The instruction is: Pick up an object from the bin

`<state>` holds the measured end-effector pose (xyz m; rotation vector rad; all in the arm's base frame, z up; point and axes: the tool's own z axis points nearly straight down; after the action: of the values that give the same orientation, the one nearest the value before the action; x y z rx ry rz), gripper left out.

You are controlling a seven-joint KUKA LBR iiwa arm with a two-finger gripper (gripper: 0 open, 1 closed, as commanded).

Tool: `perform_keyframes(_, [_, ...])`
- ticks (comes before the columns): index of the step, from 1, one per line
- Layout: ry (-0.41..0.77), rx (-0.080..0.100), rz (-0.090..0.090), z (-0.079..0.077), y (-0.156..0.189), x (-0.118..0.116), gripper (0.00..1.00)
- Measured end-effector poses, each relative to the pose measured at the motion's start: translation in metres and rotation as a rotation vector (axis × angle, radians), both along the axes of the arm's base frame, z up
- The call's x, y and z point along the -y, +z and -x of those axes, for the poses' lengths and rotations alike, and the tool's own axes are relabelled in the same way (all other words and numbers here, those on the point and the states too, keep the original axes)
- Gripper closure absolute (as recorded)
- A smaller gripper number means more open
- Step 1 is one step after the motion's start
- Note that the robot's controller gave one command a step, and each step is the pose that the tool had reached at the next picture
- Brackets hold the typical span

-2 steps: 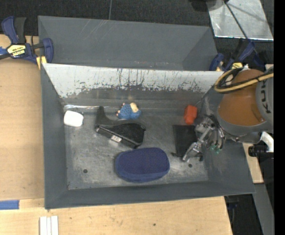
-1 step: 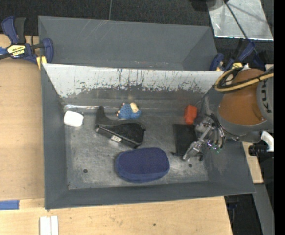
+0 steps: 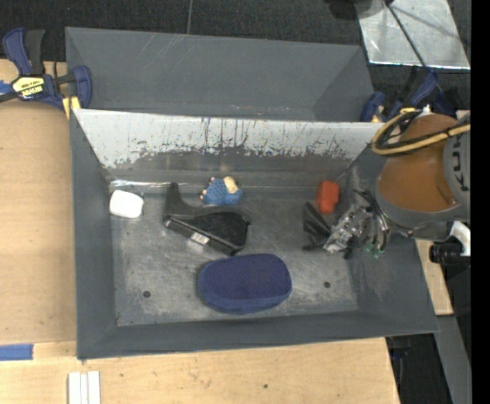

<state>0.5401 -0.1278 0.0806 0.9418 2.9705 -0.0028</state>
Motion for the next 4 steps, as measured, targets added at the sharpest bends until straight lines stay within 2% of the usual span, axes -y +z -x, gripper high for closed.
perform_keyframes(1, [0.003, -0.014, -0.006, -0.003, 0.059, 0.001, 1.00])
perform_keyframes(4, [0.017, -0.016, -0.007, -0.006, 0.087, 0.003, 1.00])
